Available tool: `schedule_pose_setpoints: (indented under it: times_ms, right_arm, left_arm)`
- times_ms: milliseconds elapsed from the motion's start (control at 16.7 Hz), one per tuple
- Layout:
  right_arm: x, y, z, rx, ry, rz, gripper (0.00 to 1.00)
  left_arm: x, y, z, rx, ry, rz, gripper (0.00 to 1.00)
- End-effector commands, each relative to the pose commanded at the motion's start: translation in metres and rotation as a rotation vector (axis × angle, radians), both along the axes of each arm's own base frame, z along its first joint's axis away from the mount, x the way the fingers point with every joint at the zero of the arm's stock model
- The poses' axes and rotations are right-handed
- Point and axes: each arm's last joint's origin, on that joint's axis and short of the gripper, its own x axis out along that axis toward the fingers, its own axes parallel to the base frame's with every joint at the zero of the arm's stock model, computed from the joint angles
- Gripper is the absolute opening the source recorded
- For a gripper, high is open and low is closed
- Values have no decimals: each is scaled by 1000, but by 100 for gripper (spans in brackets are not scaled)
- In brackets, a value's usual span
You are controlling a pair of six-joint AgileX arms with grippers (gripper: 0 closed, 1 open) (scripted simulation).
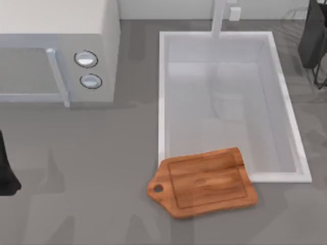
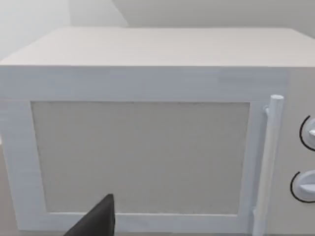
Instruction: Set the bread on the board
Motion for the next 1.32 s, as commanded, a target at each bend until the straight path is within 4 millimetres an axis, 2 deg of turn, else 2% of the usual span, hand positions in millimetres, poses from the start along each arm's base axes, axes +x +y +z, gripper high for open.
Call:
schedule_pose_setpoints:
  times_ms: [300,540,960,1080,1320]
  right_arm:
    - [65,-17,-32,-1,300,118,100]
    - [92,-26,-51,10,414,177,100]
    - [97,-26,-55,11,431,190,100]
    - [97,-27,-67,13,436,187,100]
    - [99,-28,-107,10,425,187,100]
  left_arm:
    - [0,0,0,0,0,0,100]
    - [0,0,0,0,0,0,100]
    - [0,0,0,0,0,0,100]
    - [0,0,0,0,0,0,100]
    - [0,0,0,0,0,0,100]
